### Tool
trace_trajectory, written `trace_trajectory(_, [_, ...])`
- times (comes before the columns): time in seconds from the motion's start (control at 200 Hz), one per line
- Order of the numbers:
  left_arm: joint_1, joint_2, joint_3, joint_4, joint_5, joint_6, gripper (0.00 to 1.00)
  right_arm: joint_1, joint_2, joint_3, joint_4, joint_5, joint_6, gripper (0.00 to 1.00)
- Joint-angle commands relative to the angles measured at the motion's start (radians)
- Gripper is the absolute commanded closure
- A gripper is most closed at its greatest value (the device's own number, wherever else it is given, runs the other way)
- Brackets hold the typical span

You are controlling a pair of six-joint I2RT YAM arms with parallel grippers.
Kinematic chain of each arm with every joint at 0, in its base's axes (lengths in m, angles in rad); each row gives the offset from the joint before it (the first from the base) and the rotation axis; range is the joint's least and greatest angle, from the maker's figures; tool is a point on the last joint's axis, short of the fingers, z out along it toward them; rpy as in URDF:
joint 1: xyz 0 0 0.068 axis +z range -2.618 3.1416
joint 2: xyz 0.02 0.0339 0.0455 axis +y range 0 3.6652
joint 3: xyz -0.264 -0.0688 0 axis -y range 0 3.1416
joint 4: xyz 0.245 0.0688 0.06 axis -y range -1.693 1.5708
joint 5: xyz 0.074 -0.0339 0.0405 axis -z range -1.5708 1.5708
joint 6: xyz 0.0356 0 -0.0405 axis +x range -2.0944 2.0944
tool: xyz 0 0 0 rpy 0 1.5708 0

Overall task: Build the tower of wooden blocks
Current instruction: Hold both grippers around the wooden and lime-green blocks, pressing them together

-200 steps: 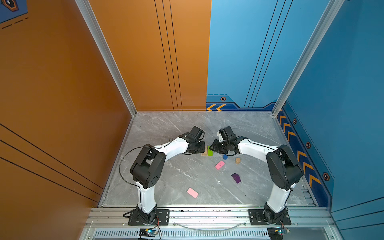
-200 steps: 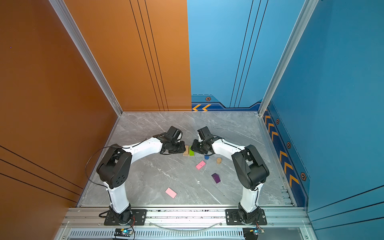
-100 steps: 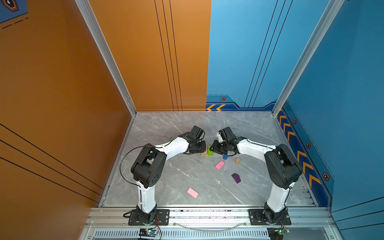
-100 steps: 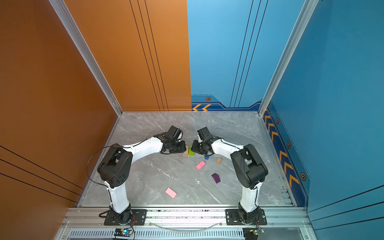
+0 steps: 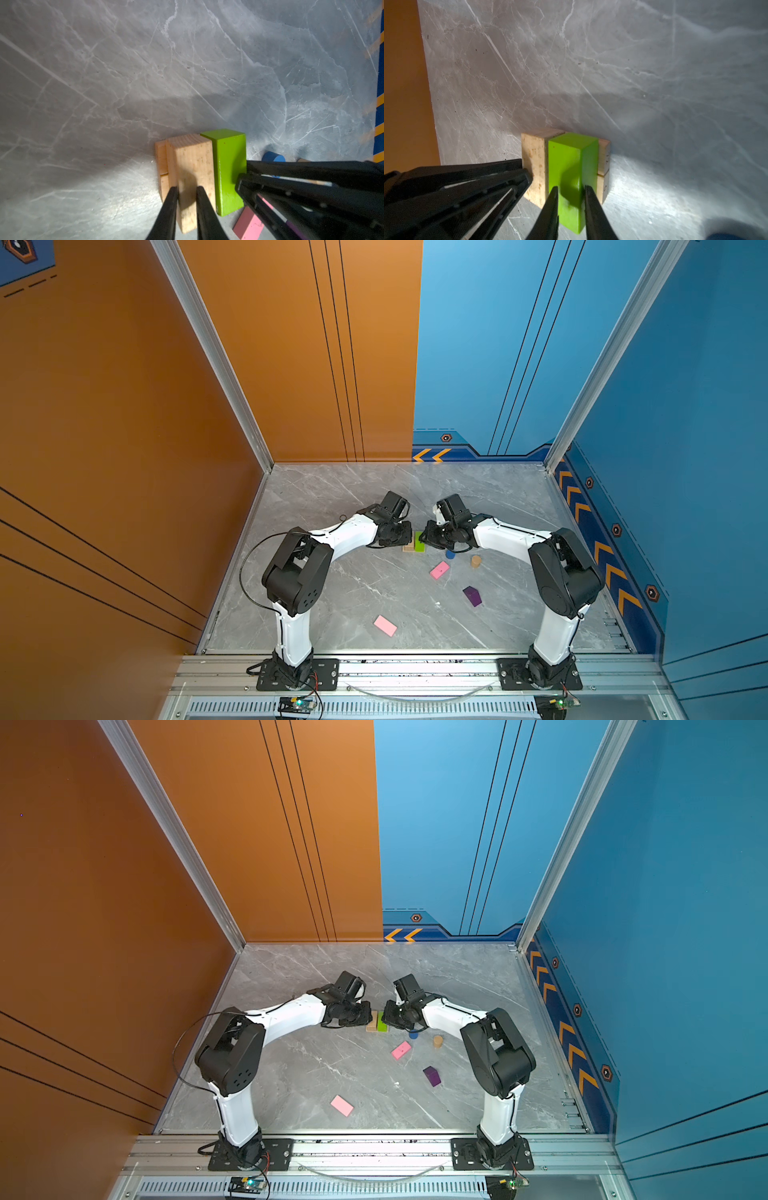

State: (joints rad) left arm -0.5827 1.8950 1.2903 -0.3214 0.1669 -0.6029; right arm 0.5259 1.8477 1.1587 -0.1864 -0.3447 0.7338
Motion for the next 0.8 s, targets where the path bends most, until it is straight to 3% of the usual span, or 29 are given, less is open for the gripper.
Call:
trace_trajectory(0.0, [-0.005,0.018,0.033,-0.004,0.023,-0.007,0.8,0.008,0.022,0.028,0.01,-0.016,0.012,0.76])
trace_trajectory(0.796, [-0.009,0.036,0.05,-0.004,0.038,-0.006,0.81,0.009,0.021,0.029,0.007,-0.017,0.01,0.77])
